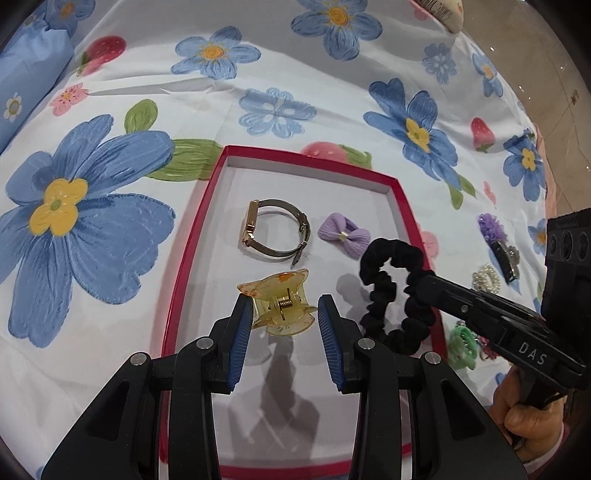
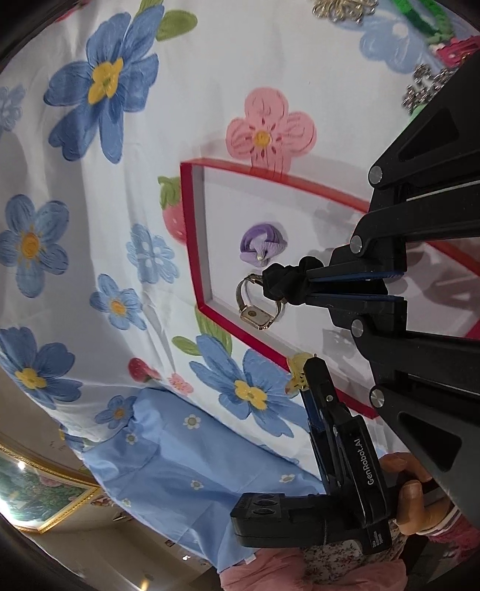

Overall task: Organize jewelry
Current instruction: 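Place the claw clip and scrunchie in the tray and open both tools, then move both tools back over the remaining jewelry, then grasp the green hair ties with the left tool while the right tool grasps the beaded bracelet, then carry the green hair ties and beaded bracelet into the tray and lower them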

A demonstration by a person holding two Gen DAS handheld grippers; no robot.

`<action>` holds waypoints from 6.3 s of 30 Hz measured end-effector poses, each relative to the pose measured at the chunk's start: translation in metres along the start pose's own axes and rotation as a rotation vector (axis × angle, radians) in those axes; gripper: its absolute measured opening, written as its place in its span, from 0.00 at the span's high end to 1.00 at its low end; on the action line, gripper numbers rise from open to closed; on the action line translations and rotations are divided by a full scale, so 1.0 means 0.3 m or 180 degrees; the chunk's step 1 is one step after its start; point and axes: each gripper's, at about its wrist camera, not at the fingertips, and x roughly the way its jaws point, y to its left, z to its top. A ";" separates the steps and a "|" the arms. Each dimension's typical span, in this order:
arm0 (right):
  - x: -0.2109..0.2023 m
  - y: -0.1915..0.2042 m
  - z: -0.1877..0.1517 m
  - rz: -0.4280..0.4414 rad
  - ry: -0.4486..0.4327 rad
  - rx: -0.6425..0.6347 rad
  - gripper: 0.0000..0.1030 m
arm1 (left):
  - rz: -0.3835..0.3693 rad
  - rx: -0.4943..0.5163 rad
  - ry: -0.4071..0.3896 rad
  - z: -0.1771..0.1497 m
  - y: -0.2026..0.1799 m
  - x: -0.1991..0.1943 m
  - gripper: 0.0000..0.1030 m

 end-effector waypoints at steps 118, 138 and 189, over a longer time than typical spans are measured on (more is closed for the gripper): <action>-0.632 -0.574 -0.471 -0.1634 -0.0322 0.0665 0.66 | -0.0290 0.1052 0.0398 -0.222 -0.701 0.136 0.45; -0.731 -0.444 -0.413 -0.1339 -0.0684 0.0508 0.93 | -0.0528 0.0978 0.0223 -0.223 -0.642 0.032 0.83; -0.286 0.173 -0.101 -0.0096 -0.0436 -0.0432 0.93 | -0.0083 -0.0013 -0.0248 -0.157 -0.030 -0.203 0.83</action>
